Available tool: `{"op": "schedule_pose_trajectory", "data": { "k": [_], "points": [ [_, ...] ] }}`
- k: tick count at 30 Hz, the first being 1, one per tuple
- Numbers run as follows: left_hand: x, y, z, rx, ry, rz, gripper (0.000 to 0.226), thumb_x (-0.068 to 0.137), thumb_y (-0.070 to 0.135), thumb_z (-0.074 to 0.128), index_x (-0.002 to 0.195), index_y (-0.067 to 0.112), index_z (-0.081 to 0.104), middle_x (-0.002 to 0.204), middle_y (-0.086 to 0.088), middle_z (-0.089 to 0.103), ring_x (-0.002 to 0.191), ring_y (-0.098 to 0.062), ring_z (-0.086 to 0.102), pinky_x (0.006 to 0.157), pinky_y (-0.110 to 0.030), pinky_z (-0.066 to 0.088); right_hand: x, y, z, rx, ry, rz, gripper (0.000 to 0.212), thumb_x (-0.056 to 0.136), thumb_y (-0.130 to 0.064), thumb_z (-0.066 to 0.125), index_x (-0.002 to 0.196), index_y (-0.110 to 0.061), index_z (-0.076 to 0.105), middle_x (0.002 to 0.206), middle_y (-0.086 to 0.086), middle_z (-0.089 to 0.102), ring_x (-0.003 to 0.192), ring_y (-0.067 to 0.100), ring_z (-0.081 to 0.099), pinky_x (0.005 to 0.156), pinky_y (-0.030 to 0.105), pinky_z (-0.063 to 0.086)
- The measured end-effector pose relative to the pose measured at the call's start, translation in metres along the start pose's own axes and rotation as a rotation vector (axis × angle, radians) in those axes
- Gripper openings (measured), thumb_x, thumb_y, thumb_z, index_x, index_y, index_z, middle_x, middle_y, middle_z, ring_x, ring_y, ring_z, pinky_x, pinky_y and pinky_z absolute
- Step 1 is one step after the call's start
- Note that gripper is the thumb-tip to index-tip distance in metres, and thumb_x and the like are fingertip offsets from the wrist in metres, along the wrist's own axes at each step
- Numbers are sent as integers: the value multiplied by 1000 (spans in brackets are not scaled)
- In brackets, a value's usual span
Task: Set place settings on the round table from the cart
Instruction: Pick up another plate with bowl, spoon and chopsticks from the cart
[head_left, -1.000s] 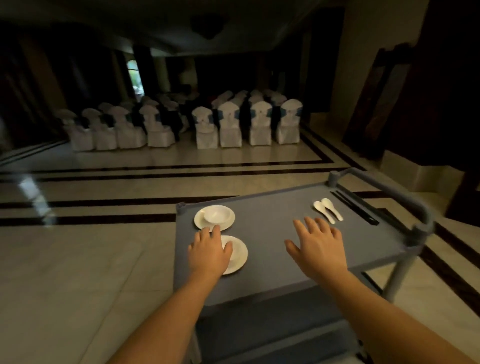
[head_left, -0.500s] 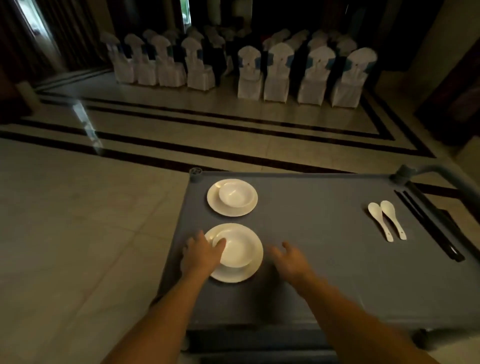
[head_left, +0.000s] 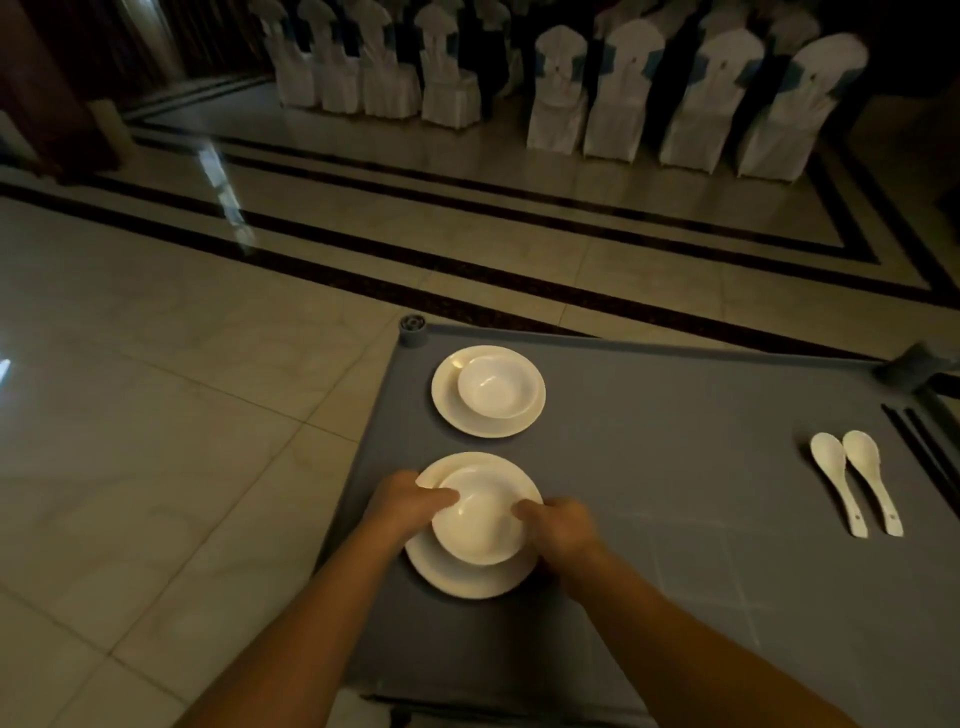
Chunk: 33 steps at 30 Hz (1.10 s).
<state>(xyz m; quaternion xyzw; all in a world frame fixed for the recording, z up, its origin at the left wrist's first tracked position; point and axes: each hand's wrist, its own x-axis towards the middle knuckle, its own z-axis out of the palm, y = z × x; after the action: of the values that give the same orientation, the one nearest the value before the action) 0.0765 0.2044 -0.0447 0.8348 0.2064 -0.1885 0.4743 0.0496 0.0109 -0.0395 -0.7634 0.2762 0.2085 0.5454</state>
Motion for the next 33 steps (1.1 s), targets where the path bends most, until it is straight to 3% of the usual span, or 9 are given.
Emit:
{"op": "schedule_pose_trajectory", "data": {
  "k": [6, 14, 19, 22, 27, 30, 33],
  "points": [
    [-9, 20, 22, -28, -39, -49, 44, 78, 24, 79, 114, 1, 69, 109, -17, 70, 98, -31, 67, 87, -46, 56, 10, 12, -30, 14, -32, 2, 53, 85, -28, 70, 130, -4, 58, 121, 18, 63, 106, 35, 62, 90, 52, 54],
    [-43, 92, 141, -76, -108, -157, 55, 82, 24, 76, 128, 4, 55, 125, -17, 61, 94, -28, 61, 54, -32, 46, 30, 46, -161, 32, -1, 6, 51, 83, -25, 72, 126, 0, 60, 119, 18, 64, 104, 35, 62, 90, 52, 53],
    [-58, 139, 229, -116, -154, -120, 59, 84, 24, 74, 133, 3, 49, 132, -18, 57, 102, -30, 61, 52, -29, 44, 44, 65, -258, 18, 42, -11, 46, 85, -24, 70, 124, 0, 61, 117, 19, 64, 103, 35, 62, 88, 47, 54],
    [-63, 155, 262, -119, -176, -93, 56, 84, 24, 74, 131, 3, 51, 127, -16, 59, 94, -26, 59, 49, -28, 43, 53, 72, -294, 24, 56, -16, 45, 86, -24, 69, 125, -1, 61, 119, 17, 64, 100, 31, 61, 87, 44, 53],
    [-63, 160, 271, -146, -179, -115, 30, 84, 23, 74, 107, 11, 58, 88, -2, 62, 73, -17, 61, 51, -28, 46, 60, 80, -302, 21, 37, -28, 47, 88, -27, 67, 128, -3, 59, 120, 14, 63, 102, 30, 60, 91, 43, 52],
    [-61, 158, 269, -162, -181, -123, 25, 84, 25, 74, 100, 16, 56, 86, 1, 62, 74, -15, 61, 53, -29, 48, 62, 80, -300, -6, 29, -33, 49, 88, -29, 67, 129, -4, 58, 123, 14, 62, 109, 33, 59, 96, 48, 50],
    [-61, 156, 269, -178, -180, -128, 33, 83, 27, 75, 106, 17, 53, 91, 1, 61, 77, -15, 60, 54, -29, 48, 65, 79, -299, -15, 25, -22, 51, 88, -30, 67, 132, -6, 56, 126, 14, 60, 112, 33, 58, 98, 47, 50]
  ]
}}
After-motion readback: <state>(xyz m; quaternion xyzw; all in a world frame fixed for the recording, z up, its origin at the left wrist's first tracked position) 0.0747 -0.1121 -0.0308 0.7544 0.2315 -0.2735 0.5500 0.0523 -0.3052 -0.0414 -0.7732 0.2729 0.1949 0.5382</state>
